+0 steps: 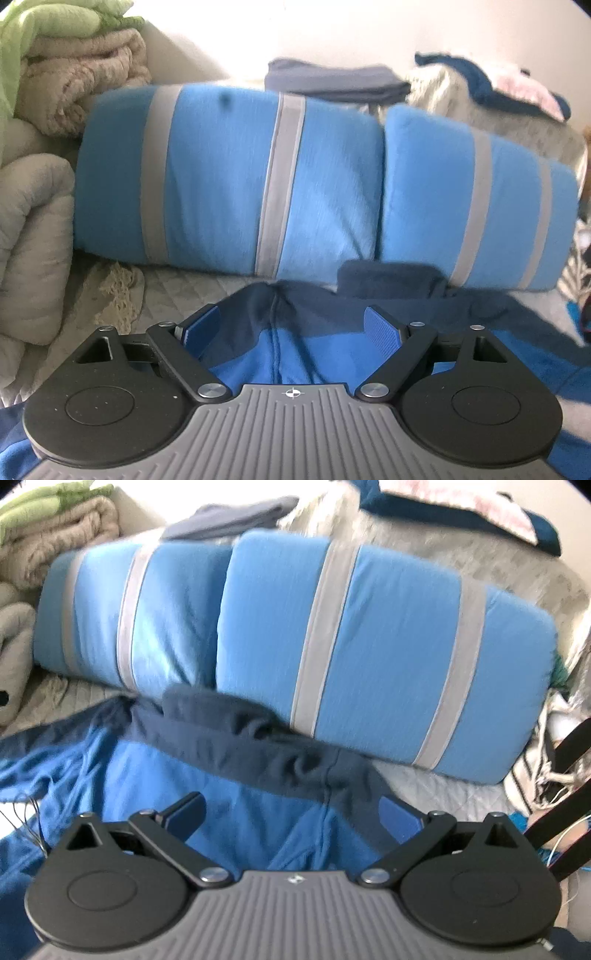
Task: Fold clothes
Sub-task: 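Raise both tools up and away from the hoodie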
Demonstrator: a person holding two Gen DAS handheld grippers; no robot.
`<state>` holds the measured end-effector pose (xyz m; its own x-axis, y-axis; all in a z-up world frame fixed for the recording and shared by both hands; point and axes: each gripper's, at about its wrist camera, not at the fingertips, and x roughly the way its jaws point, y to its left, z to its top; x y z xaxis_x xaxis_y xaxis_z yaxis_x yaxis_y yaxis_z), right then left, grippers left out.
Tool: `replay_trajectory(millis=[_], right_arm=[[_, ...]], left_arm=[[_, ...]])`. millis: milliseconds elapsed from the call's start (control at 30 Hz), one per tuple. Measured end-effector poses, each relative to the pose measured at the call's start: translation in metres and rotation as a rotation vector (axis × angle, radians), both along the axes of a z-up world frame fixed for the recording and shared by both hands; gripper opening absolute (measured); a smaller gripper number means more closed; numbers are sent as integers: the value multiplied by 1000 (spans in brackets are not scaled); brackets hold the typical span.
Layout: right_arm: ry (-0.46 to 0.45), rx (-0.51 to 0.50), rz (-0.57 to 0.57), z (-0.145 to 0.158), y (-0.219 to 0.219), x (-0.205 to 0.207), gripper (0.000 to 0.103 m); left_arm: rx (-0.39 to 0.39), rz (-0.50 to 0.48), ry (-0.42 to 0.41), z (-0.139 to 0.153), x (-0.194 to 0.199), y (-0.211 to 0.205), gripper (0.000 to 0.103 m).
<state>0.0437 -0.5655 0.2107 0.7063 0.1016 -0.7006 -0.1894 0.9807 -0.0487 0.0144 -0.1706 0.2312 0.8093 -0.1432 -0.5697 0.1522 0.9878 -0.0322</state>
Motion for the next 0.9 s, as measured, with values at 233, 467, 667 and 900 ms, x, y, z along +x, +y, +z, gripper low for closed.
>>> replay_trajectory(millis=[233,467,667,900], right_arm=[[-95,21,17,63,-10,-22,103],[-178,20,24,120,-25,-41,103],[-222,19,43,154,-36,-50,103],[-276,45,30,187,-53,-56,103]], left_arm=[[-54,-24,-65,50,-29,16,86],[-107,-13,-82,91,-48,47,86],[-126,19,-107,118,-59,76,86],[-119,37,-163,152,-74,100,86]])
